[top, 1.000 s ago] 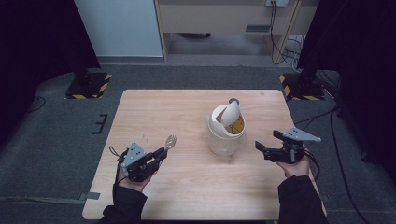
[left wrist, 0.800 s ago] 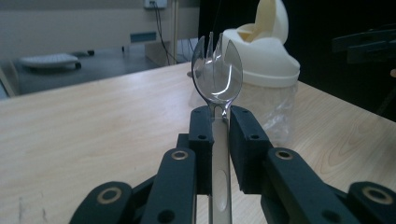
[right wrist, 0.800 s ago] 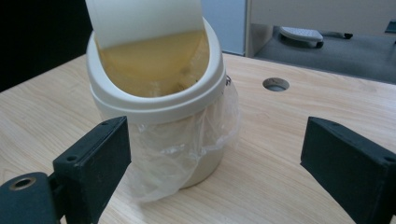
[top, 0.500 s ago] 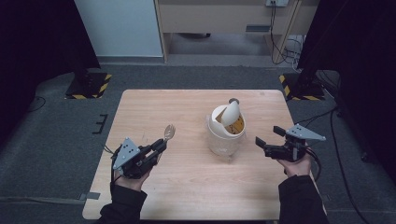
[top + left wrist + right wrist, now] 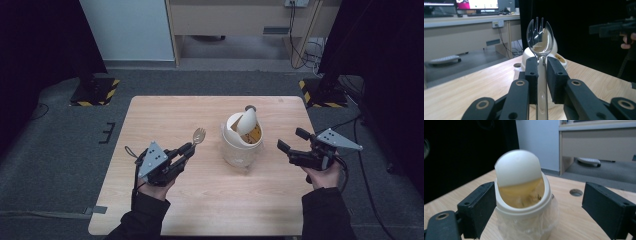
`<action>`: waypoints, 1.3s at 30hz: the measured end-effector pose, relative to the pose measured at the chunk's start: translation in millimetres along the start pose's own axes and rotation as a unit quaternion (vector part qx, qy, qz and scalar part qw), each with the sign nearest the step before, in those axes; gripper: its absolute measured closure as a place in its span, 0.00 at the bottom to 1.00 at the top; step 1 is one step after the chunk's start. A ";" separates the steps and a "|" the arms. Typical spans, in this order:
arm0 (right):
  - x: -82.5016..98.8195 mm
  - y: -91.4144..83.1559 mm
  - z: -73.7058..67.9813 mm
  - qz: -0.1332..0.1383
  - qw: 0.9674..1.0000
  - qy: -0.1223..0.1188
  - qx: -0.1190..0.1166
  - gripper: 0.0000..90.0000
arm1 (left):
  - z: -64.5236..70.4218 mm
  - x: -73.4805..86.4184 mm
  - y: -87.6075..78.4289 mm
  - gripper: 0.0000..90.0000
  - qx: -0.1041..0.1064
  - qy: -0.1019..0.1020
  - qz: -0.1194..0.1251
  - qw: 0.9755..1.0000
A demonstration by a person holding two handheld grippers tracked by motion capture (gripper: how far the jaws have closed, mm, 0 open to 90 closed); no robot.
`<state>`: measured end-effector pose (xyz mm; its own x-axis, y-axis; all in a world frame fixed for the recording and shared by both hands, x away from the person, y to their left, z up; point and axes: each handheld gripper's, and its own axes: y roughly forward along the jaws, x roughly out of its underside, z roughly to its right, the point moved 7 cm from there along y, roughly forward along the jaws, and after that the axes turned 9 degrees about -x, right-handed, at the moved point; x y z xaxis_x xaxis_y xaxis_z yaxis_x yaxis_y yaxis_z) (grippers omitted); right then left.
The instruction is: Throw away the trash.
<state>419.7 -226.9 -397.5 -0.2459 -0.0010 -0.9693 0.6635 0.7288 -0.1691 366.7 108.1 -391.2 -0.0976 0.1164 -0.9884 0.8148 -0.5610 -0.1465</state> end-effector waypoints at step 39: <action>-38.8 21.8 -44.5 0.047 0.995 -0.004 -0.083 0.32 | 71.1 -1.0 62.2 0.87 0.041 0.026 0.017 0.999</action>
<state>412.2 -180.5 -355.7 -0.1825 0.0671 -0.9809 0.5574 0.8289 -0.0470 376.8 14.8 -402.2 -0.0394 0.1370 -0.9898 0.7676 -0.6300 -0.1178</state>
